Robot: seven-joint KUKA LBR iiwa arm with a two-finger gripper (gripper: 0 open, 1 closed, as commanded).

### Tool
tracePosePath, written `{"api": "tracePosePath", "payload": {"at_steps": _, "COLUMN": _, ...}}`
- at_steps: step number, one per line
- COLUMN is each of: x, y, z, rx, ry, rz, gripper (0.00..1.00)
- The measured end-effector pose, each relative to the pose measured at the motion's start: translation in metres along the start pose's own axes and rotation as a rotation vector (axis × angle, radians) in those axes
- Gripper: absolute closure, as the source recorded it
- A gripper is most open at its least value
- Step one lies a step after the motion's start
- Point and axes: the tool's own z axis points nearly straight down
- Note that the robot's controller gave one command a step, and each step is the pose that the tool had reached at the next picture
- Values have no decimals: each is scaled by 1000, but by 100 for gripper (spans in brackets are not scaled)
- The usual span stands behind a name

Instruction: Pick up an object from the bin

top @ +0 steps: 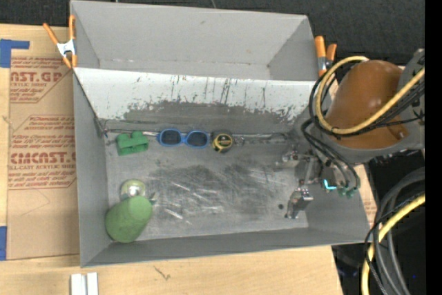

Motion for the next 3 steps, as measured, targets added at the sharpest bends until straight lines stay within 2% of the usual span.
{"api": "tracePosePath", "payload": {"at_steps": 1, "x": -6, "y": 11, "z": -94, "rx": 4, "ry": -14, "rz": -427, "gripper": 0}}
{"api": "tracePosePath", "payload": {"at_steps": 2, "x": -22, "y": 49, "z": 43, "rx": -2, "ry": -1, "rz": -422, "gripper": 0}}
{"api": "tracePosePath", "payload": {"at_steps": 3, "x": 5, "y": -16, "z": 59, "rx": 3, "ry": -5, "rz": -642, "gripper": 0}}
